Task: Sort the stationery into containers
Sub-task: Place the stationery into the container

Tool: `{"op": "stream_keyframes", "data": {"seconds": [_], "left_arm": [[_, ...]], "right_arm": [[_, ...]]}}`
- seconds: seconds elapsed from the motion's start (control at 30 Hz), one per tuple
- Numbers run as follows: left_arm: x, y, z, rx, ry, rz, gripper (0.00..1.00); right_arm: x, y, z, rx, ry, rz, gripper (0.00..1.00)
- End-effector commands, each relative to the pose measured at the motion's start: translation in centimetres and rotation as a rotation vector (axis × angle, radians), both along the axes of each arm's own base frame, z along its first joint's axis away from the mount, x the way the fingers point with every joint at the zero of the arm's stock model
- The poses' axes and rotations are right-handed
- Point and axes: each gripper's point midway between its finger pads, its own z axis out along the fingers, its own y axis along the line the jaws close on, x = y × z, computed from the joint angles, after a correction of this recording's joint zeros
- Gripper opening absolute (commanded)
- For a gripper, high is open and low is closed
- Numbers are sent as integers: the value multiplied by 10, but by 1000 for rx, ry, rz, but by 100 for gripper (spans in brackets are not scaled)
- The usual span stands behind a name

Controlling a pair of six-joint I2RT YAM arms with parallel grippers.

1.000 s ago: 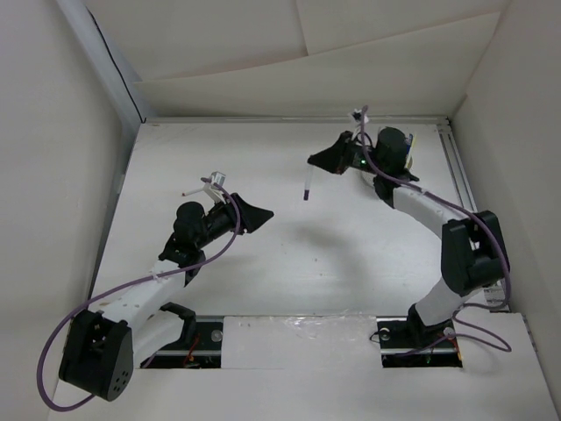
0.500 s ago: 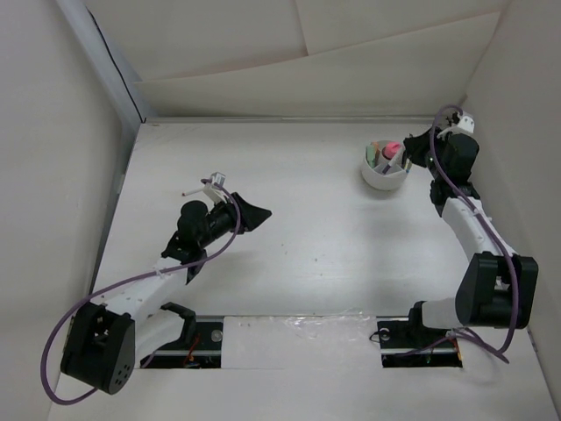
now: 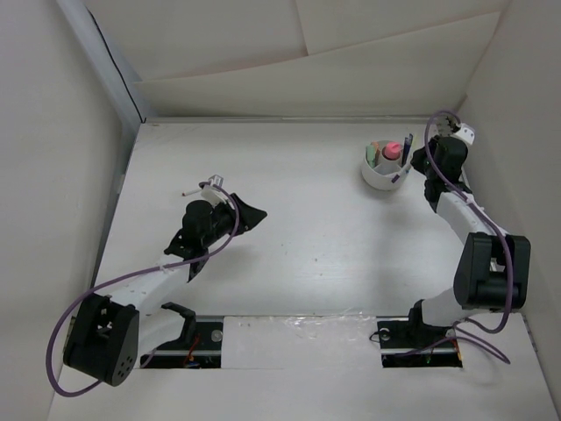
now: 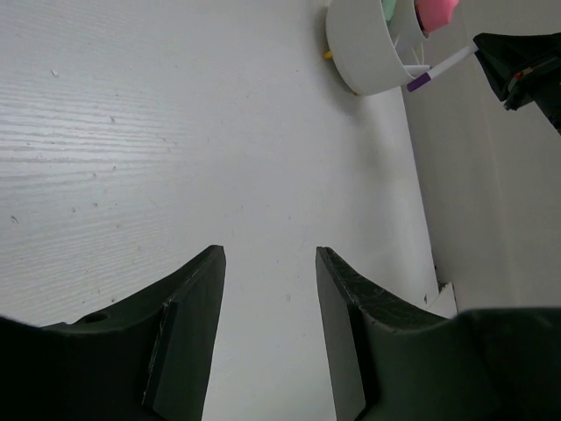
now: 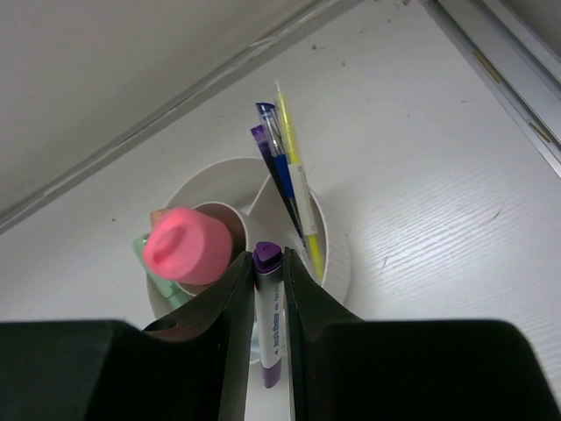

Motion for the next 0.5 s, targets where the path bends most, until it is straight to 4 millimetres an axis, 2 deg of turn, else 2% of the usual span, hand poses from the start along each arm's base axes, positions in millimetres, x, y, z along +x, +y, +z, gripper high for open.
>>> {"op": "stream_keyframes", "data": {"seconds": [0.0,0.03,0.1,0.2,0.23,0.4,0.47], "left_arm": [[15,3,23,-15,-67,53,42],[16,5,20,-6,-56,66,42],[19,8,11,5,-24,90,42],[23,8,6,9,-3,103,42],[25,7,10,5,-12,103,42],[26,7,9,5,-12,103,42],[27,8,9,1,-7,115,42]], "right_arm": [[14,-16,36,-22,-102,-72,7],[15,-17,31,-30,-91,-70,7],[18,-14,39,-35,-122,-70,7],[18,-12,37,-37,-122,-74,7],[18,-12,37,-37,-122,-74,7],[11,-7,67,-36,-193,-51,7],[11,-4,67,-38,-193,-54,7]]}}
